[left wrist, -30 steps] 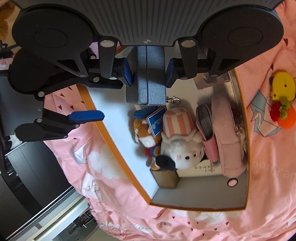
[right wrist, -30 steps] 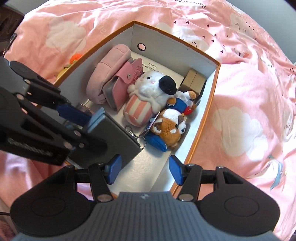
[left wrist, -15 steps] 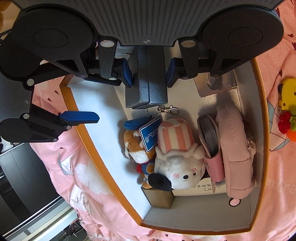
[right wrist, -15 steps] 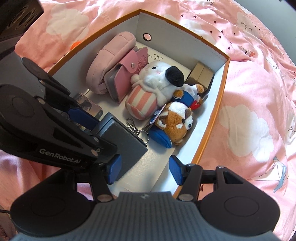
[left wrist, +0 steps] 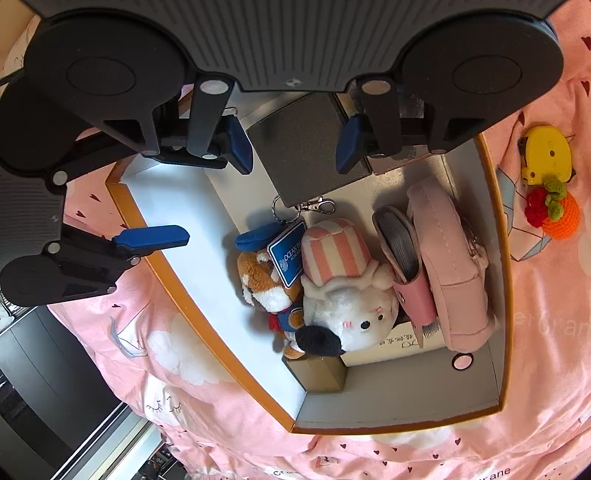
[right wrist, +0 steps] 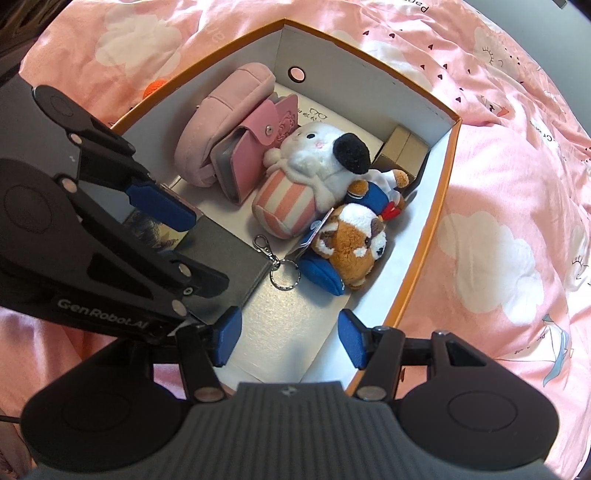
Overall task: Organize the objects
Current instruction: 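Lower the black box into the orange box with the left gripper while the right releases the card box, then withdraw both grippers and move them to the crocheted fruit and tape measure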
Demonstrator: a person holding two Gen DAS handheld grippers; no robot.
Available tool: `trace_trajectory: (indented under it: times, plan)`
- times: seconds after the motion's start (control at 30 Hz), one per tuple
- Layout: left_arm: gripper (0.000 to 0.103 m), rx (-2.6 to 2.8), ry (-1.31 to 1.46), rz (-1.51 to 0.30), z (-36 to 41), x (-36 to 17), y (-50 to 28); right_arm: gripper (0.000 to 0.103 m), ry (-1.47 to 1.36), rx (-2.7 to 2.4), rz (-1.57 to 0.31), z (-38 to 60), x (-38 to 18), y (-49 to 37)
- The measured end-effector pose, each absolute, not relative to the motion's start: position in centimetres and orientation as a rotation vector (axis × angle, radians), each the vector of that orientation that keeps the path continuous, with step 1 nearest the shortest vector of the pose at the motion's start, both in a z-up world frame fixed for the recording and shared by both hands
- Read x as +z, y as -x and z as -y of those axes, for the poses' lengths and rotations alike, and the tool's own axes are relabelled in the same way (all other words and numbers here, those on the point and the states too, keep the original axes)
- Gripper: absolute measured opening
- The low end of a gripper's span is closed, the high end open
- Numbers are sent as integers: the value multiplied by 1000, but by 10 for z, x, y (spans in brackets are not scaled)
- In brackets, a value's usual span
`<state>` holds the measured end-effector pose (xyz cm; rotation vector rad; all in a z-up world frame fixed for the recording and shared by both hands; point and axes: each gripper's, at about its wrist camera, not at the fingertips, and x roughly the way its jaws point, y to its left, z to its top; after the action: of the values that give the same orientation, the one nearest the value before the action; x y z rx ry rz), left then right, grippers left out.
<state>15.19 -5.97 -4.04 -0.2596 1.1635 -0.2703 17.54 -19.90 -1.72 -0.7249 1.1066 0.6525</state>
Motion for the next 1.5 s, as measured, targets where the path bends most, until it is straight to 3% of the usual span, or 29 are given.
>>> trace_trajectory:
  times: [0.23, 0.37, 0.57, 0.77, 1.2, 1.5]
  plan:
    - [61, -342, 312, -1072, 38, -20, -143, 56, 714, 657, -1121, 195, -19, -177]
    - [61, -348, 377, -1007, 14, -2, -138, 39, 728, 669, -1145, 191, -22, -179]
    - [61, -257, 496, -910, -31, 22, -134, 26, 763, 719, -1177, 181, -26, -182]
    - [61, -199, 529, -854, -57, 32, -126, 26, 733, 739, -1233, 174, -25, -196]
    - [61, -100, 613, -912, -91, -2, -102, 20, 694, 748, -1385, 156, -58, -202]
    - [61, -106, 601, -921, -95, -8, -97, 21, 648, 718, -1325, 154, -34, -193]
